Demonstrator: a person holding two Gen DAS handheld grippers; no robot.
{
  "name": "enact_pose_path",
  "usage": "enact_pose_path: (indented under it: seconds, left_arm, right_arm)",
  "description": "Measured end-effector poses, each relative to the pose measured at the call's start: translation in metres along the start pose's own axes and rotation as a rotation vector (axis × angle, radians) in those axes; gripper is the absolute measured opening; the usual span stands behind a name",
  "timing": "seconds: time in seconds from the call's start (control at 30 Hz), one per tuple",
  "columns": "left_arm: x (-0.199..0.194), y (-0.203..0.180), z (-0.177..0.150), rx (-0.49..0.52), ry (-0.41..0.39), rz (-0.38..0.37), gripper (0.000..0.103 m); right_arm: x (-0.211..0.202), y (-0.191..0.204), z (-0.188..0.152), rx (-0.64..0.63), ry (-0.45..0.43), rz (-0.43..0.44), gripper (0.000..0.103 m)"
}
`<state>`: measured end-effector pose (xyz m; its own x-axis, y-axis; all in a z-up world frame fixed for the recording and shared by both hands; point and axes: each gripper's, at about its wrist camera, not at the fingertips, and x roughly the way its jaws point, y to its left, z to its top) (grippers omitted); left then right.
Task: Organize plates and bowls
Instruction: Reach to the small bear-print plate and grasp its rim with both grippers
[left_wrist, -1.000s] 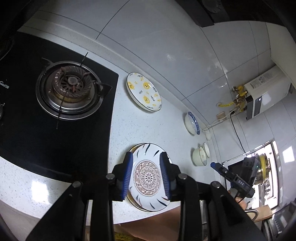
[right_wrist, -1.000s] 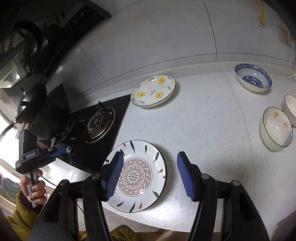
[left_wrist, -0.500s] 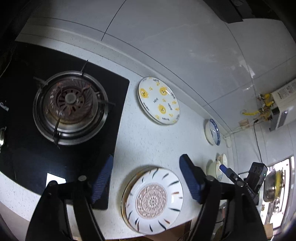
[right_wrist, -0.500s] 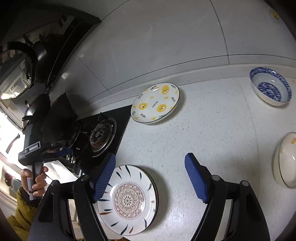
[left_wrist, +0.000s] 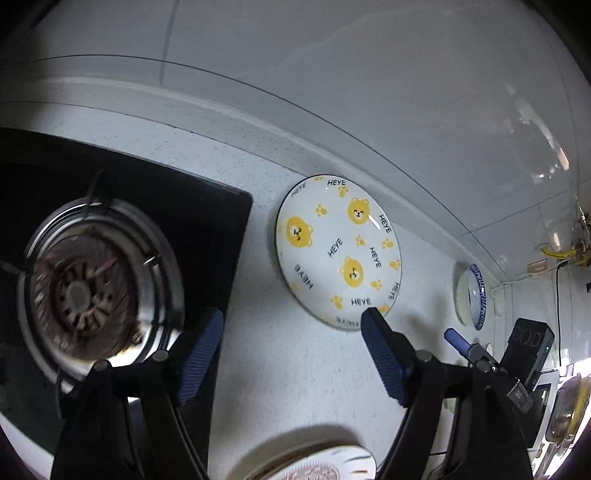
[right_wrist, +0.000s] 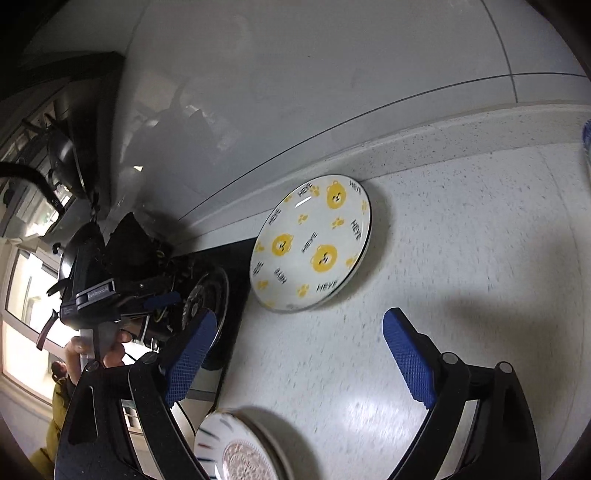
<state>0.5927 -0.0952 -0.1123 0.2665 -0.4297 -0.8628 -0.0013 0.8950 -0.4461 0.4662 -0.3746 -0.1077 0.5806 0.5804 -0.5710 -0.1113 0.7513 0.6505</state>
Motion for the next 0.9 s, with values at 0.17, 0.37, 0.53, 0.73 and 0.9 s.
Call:
enact_pose_path:
  seconds: [0.17, 0.37, 0.53, 0.73, 0.9]
  left_arm:
    - [0.045, 0.002, 0.032, -0.013, 0.033, 0.018, 0.076]
    - [0.090, 0.011, 0.048, -0.038, 0.086, 0.011, 0.068]
    - [0.113, 0.017, 0.055, -0.072, 0.113, -0.035, 0.056]
    - [0.133, 0.022, 0.059, -0.110, 0.140, -0.111, 0.035]
    - [0.140, 0.029, 0.059, -0.136, 0.138, -0.146, 0.022]
  right_arm:
    - [0.030, -0.017, 0.022, 0.026, 0.041, 0.023, 0.089]
    - [0.067, -0.033, 0.036, 0.064, 0.102, 0.032, 0.089]
    - [0.084, -0.041, 0.043, 0.086, 0.122, 0.022, 0.083]
    - [0.098, -0.054, 0.048, 0.141, 0.143, 0.015, 0.044]
    - [0.097, -0.066, 0.049, 0.186, 0.147, 0.002, 0.024]
